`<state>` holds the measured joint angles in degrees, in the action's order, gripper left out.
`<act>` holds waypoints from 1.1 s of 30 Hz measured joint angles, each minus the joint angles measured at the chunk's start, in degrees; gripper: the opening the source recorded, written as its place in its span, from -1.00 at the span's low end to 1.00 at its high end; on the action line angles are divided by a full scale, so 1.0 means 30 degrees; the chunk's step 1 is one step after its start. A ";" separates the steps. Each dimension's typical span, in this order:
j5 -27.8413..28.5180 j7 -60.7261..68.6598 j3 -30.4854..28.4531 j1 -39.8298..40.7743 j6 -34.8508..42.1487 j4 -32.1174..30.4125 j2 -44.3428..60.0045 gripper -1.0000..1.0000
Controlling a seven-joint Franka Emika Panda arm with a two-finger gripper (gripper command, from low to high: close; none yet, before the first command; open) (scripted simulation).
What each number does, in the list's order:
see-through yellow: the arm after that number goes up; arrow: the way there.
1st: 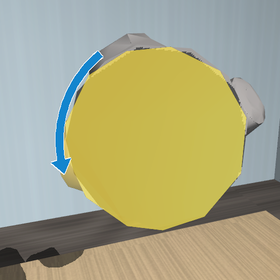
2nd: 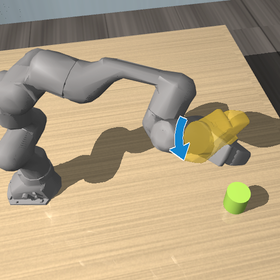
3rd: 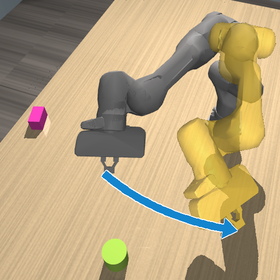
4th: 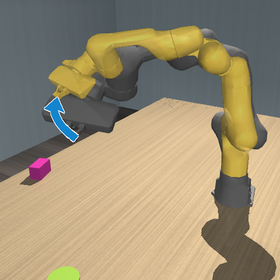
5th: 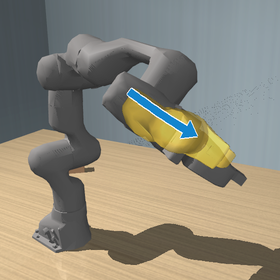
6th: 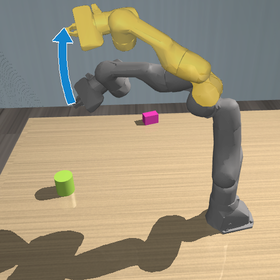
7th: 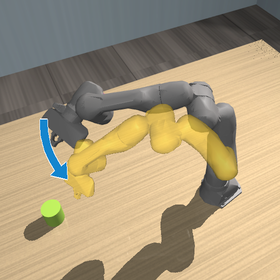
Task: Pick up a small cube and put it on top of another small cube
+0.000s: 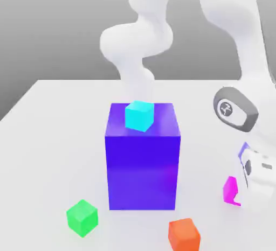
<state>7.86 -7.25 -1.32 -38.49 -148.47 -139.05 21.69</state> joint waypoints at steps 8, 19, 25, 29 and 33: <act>0.0037 -0.0971 0.0207 -0.0849 0.0296 0.1323 0.0403 -1.00; -0.1010 -0.2396 -0.0554 -0.0333 0.0325 0.2005 0.0084 -1.00; -0.1468 -0.3527 -0.1442 0.0221 -0.0027 0.2270 -0.0731 -1.00; -0.1586 -0.4528 -0.2300 0.0624 -0.0418 0.2462 -0.1508 -1.00; -0.1711 -0.5601 -0.3275 0.1257 -0.0721 0.2491 -0.2229 -1.00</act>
<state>2.73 -24.05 -11.14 -34.72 -150.63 -131.57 15.01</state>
